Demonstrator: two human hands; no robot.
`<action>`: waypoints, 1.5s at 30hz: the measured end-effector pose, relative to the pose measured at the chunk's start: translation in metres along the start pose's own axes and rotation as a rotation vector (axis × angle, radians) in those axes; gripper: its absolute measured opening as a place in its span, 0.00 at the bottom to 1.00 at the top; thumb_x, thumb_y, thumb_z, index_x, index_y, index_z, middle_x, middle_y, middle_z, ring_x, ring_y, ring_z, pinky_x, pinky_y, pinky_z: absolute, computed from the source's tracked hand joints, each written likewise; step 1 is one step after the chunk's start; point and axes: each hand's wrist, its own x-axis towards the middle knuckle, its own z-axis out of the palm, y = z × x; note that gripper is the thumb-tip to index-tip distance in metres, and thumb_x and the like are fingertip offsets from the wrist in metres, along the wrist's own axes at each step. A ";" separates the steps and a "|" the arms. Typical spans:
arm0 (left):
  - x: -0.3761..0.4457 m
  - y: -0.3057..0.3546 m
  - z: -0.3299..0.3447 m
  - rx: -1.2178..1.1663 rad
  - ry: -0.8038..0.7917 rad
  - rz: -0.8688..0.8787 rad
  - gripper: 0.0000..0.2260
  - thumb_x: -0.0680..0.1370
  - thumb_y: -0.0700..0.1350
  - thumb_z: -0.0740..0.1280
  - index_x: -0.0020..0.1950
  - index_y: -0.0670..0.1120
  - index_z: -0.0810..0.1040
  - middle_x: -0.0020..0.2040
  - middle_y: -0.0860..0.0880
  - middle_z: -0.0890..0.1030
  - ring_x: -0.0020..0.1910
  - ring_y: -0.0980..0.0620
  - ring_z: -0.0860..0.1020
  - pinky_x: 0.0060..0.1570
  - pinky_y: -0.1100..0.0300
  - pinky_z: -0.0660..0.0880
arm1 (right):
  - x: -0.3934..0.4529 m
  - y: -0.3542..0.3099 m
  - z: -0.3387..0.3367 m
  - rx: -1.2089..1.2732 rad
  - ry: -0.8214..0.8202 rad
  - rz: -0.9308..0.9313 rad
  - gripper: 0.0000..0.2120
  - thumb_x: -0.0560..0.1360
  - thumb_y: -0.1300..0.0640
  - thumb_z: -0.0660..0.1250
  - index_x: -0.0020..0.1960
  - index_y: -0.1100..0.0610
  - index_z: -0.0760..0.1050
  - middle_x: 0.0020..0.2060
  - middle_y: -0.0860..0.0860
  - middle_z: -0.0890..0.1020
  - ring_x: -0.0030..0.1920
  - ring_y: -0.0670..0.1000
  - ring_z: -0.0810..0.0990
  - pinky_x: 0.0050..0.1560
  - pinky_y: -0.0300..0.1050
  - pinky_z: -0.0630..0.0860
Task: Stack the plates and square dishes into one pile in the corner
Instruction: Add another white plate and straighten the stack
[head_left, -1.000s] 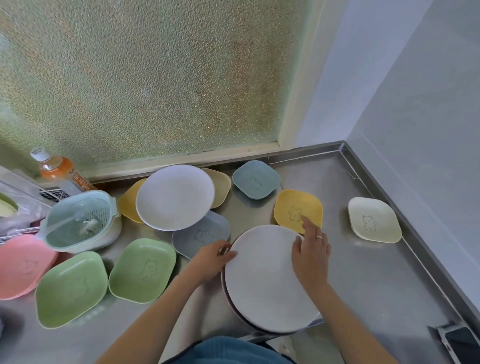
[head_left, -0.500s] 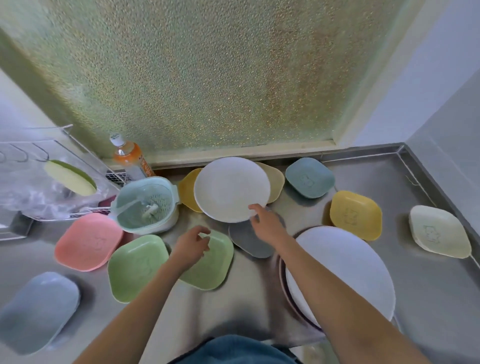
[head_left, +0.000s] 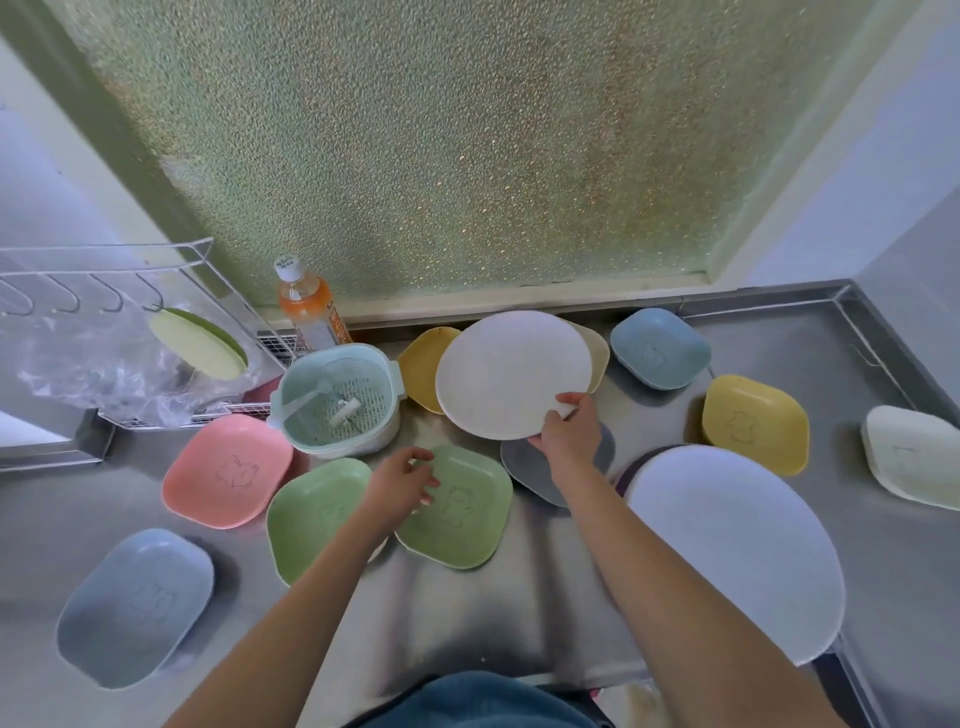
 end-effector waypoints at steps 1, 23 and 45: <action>0.002 0.003 0.003 -0.040 0.006 -0.003 0.08 0.79 0.39 0.60 0.57 0.43 0.73 0.38 0.46 0.79 0.28 0.50 0.74 0.29 0.61 0.70 | -0.003 -0.003 -0.005 -0.013 0.015 -0.023 0.14 0.74 0.68 0.60 0.56 0.54 0.68 0.58 0.52 0.71 0.59 0.57 0.72 0.39 0.49 0.82; -0.052 0.051 0.186 0.225 -0.308 0.260 0.16 0.78 0.41 0.60 0.67 0.47 0.67 0.38 0.44 0.77 0.37 0.43 0.77 0.46 0.45 0.78 | -0.012 0.034 -0.283 -0.291 0.259 -0.193 0.20 0.75 0.68 0.54 0.64 0.55 0.69 0.52 0.54 0.77 0.50 0.55 0.75 0.44 0.43 0.67; -0.069 0.032 0.207 0.419 -0.146 0.332 0.20 0.74 0.47 0.64 0.66 0.54 0.68 0.39 0.49 0.77 0.39 0.50 0.75 0.49 0.49 0.75 | -0.003 0.070 -0.296 -0.410 0.296 -0.299 0.16 0.74 0.69 0.54 0.59 0.58 0.68 0.47 0.54 0.78 0.46 0.57 0.75 0.41 0.44 0.66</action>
